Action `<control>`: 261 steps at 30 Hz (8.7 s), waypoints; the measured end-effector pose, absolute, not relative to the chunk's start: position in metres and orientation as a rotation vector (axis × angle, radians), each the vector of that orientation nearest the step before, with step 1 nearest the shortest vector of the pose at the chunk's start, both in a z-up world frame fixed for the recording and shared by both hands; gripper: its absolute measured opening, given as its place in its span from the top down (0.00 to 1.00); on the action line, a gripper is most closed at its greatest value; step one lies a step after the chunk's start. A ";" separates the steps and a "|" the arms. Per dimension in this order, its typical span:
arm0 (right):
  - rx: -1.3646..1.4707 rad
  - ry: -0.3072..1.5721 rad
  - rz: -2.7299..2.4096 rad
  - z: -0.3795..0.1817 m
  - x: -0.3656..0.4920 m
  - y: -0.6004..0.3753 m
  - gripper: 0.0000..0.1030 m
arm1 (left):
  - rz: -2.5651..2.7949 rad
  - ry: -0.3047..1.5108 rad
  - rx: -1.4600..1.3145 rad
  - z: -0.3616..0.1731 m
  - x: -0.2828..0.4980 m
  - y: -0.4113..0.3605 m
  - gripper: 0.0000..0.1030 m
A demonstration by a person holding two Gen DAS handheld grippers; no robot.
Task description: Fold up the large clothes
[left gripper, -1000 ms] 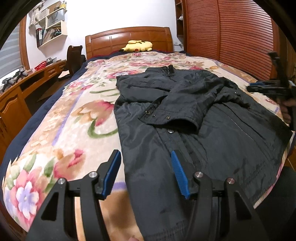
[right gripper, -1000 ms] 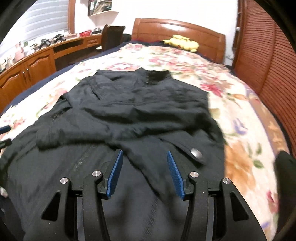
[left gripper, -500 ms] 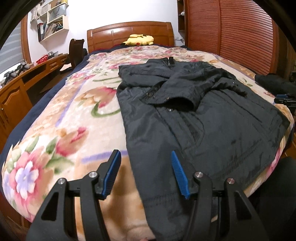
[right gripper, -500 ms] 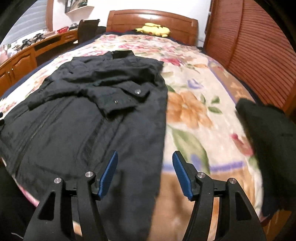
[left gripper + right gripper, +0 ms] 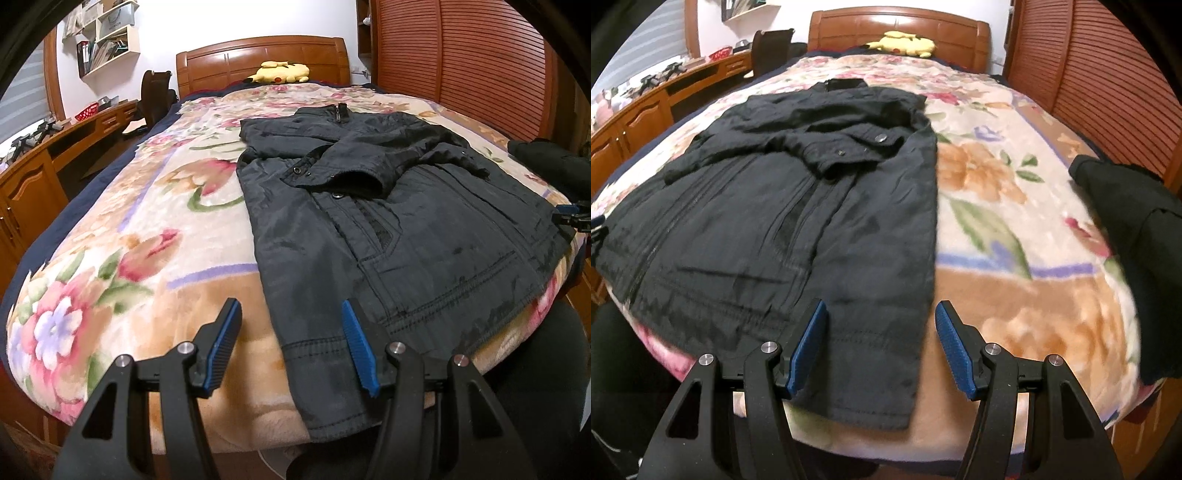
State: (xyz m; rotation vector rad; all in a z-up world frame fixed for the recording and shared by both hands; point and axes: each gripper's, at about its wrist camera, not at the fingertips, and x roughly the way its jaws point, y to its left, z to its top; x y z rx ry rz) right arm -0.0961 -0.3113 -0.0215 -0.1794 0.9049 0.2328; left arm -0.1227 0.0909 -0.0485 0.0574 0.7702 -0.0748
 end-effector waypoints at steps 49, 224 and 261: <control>-0.171 0.570 0.316 0.077 -0.132 -0.288 0.91 | -0.089 0.438 0.031 0.064 -0.165 0.088 0.96; -0.399 0.955 0.466 -0.041 0.220 -0.094 0.50 | -0.092 0.589 -0.099 0.000 0.031 0.095 0.51; -0.326 0.761 0.469 -0.043 0.023 -0.129 0.50 | -0.070 0.594 -0.040 -0.004 -0.032 0.095 0.51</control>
